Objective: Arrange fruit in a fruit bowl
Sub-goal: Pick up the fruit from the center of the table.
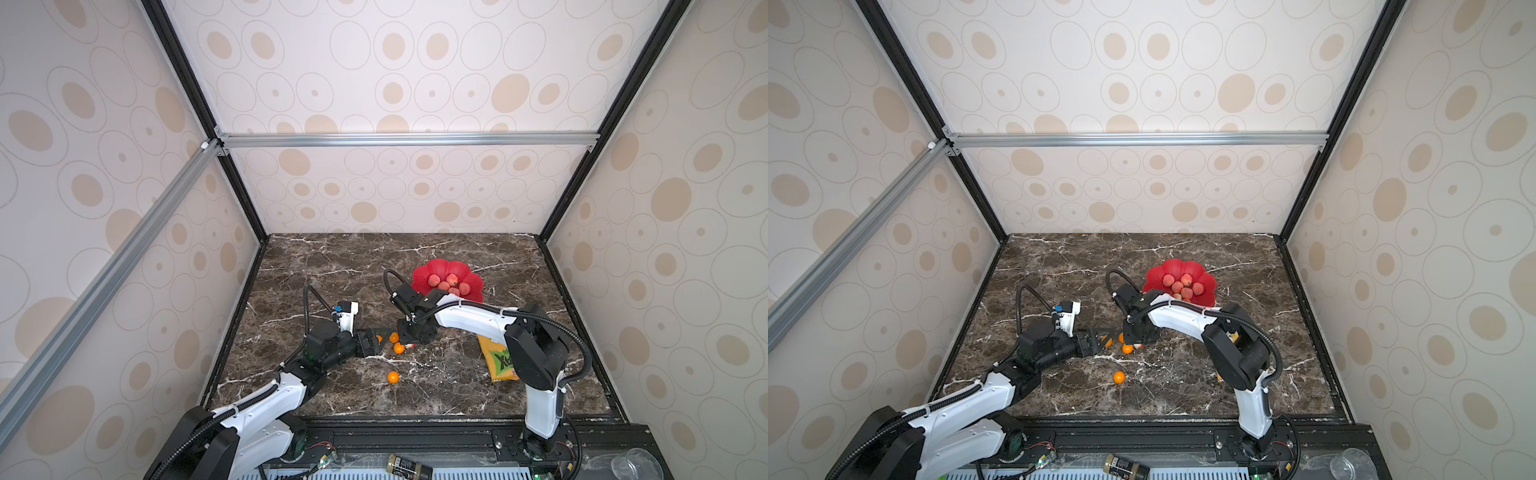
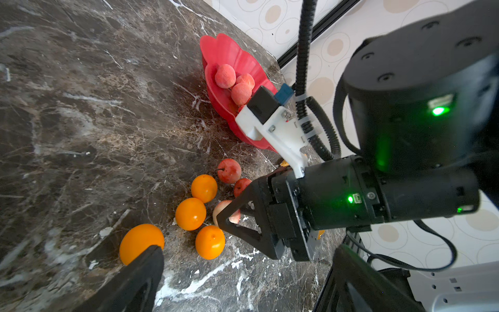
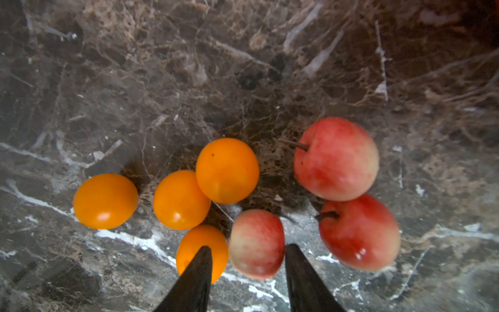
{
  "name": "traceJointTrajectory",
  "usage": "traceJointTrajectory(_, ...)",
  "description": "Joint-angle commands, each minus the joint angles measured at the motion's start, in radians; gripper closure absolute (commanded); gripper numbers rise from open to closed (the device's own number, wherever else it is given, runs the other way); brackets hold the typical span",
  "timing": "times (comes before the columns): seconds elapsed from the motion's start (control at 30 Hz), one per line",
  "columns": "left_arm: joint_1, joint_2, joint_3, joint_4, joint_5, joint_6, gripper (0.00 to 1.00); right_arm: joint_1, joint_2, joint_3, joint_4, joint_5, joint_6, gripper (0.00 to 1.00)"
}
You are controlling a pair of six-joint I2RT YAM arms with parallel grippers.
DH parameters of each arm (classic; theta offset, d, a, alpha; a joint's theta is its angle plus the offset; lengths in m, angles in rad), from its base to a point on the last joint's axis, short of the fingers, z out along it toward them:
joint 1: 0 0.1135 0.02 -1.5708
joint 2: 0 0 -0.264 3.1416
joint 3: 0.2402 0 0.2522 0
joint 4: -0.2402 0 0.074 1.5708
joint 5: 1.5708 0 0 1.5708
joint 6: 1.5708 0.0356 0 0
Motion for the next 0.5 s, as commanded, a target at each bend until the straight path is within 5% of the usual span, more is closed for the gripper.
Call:
traceJointTrajectory(0.0, 0.005, 0.004, 0.02, 0.038, 0.014, -0.01, 0.01, 0.003, 0.017, 0.021, -0.028, 0.035, 0.014, 0.54)
traceJointTrajectory(0.47, 0.005, 0.01, 0.019, 0.046, 0.014, -0.013, 0.01, 0.001, 0.058, 0.033, -0.033, 0.031, 0.008, 0.55)
